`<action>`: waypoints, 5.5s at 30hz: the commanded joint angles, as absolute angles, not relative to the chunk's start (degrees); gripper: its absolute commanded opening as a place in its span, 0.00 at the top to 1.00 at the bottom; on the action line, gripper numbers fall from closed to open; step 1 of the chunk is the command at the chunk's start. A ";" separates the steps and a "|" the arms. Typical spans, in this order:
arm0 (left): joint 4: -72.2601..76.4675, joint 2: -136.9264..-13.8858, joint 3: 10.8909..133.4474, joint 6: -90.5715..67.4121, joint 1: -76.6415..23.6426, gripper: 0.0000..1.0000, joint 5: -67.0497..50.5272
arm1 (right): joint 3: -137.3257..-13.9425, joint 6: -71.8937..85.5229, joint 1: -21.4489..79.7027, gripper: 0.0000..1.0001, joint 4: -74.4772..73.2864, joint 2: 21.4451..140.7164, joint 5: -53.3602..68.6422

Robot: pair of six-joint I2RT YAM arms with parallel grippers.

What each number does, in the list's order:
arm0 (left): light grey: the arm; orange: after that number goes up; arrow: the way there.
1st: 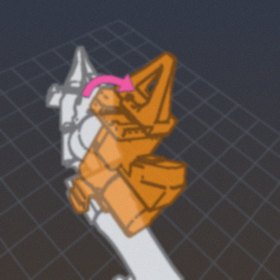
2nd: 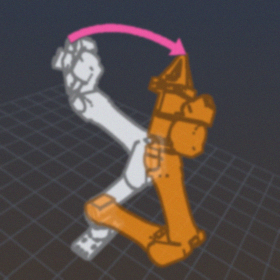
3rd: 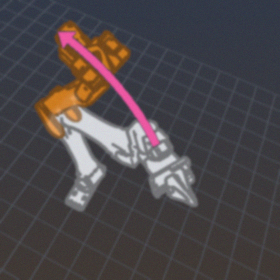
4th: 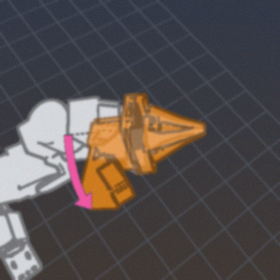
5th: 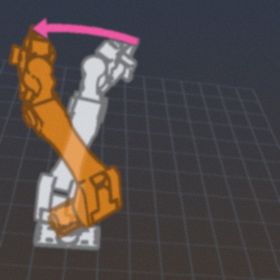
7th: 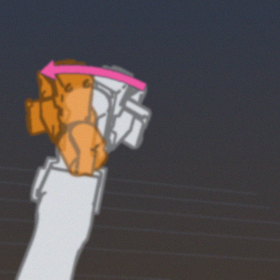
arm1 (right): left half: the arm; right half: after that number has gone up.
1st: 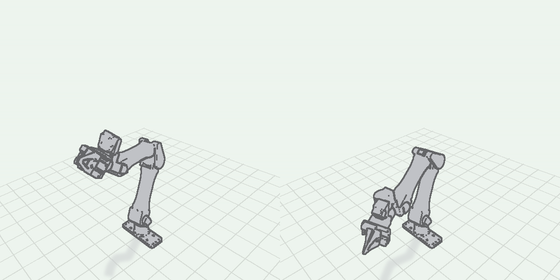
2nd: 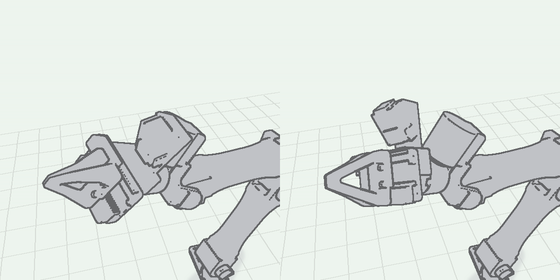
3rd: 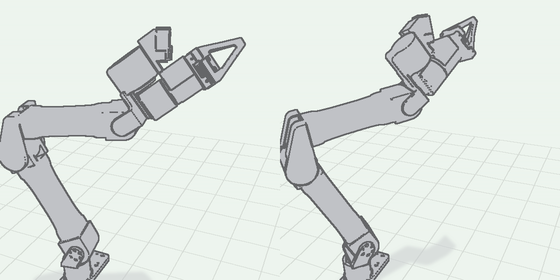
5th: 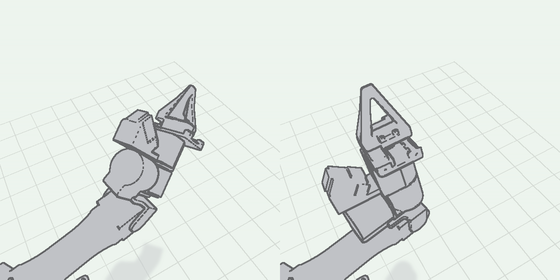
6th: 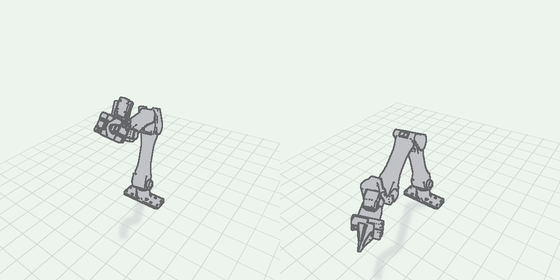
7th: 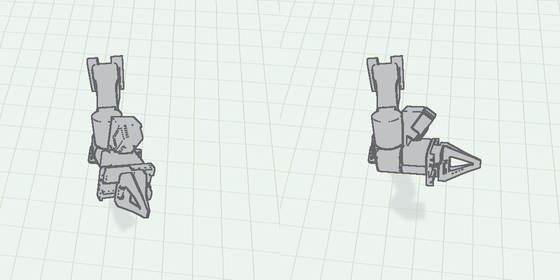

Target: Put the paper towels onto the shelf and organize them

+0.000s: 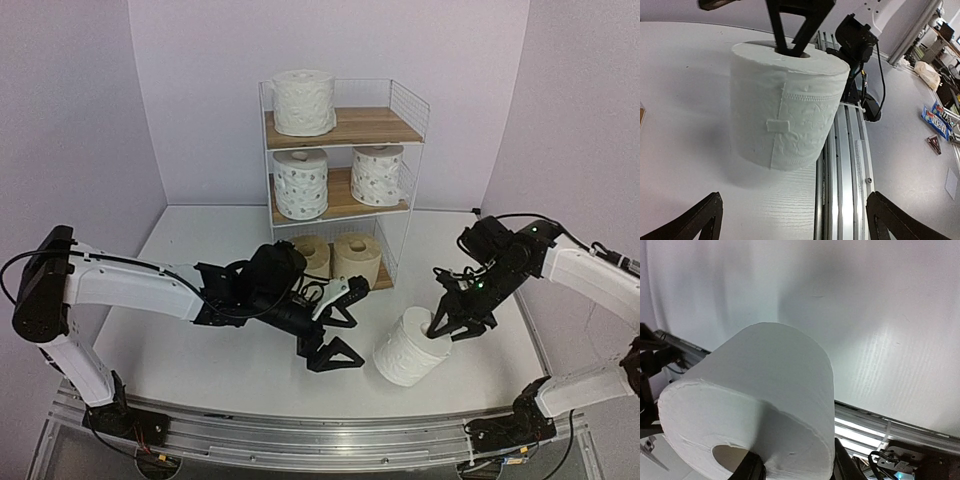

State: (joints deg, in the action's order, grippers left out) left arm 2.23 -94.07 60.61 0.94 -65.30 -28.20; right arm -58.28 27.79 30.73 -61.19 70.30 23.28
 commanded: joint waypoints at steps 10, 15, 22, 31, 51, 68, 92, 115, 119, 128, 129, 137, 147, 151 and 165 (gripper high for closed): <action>2.64 -101.70 71.05 4.05 -65.37 0.00 -33.81 | -72.34 14.36 34.40 0.81 -60.04 79.80 42.40; 0.96 -103.65 73.63 3.37 -65.38 0.01 -35.13 | -75.02 12.73 34.53 0.80 -60.05 80.91 45.51; 3.31 -103.06 73.79 -0.09 -65.36 0.45 -33.23 | -76.93 13.84 34.50 0.70 -60.53 81.28 44.70; 13.54 -96.94 66.06 -7.71 -65.31 0.76 -26.81 | -81.97 17.47 34.50 0.45 -63.66 80.64 28.67; 26.47 -83.24 56.30 -15.14 -63.72 0.81 -29.92 | -65.09 -7.36 34.46 0.03 -40.73 57.22 44.26; 26.62 -85.27 60.58 -18.30 -63.72 0.79 -32.34 | -66.74 -10.60 35.07 0.07 -32.78 63.58 50.27; 12.79 -77.71 60.46 -16.17 -63.72 0.00 -4.91 | -75.05 2.55 36.14 0.74 -31.99 62.13 27.45; 0.35 -59.34 50.11 -22.43 -63.72 0.00 17.57 | -112.71 -0.05 36.12 0.79 -17.08 86.03 -6.16; 0.35 -59.25 49.71 -23.39 -63.72 0.00 17.84 | -119.72 -2.14 36.14 0.79 -14.42 93.35 -6.78; 0.53 -59.64 48.48 -25.42 -63.72 0.00 16.65 | -122.81 -6.43 36.12 0.76 -9.88 102.29 -15.21; 0.53 -59.49 48.30 -25.68 -63.72 0.00 16.68 | -121.76 -6.87 36.14 0.75 -9.39 102.21 -15.89; 0.35 -58.90 48.01 -26.19 -63.72 0.00 16.93 | -112.10 -7.11 36.12 0.59 -6.13 97.74 -19.15; -1.79 -59.15 49.18 -26.09 -63.72 0.00 16.48 | -106.73 -4.92 36.12 0.14 -5.19 91.89 -19.65; -2.62 -58.82 49.36 -26.46 -63.72 0.00 16.44 | -104.26 -4.22 36.12 0.10 -5.24 89.46 -18.19; -11.37 -58.77 50.72 -32.90 -63.72 0.00 22.57 | -89.86 6.48 36.12 0.03 -14.36 74.21 -10.91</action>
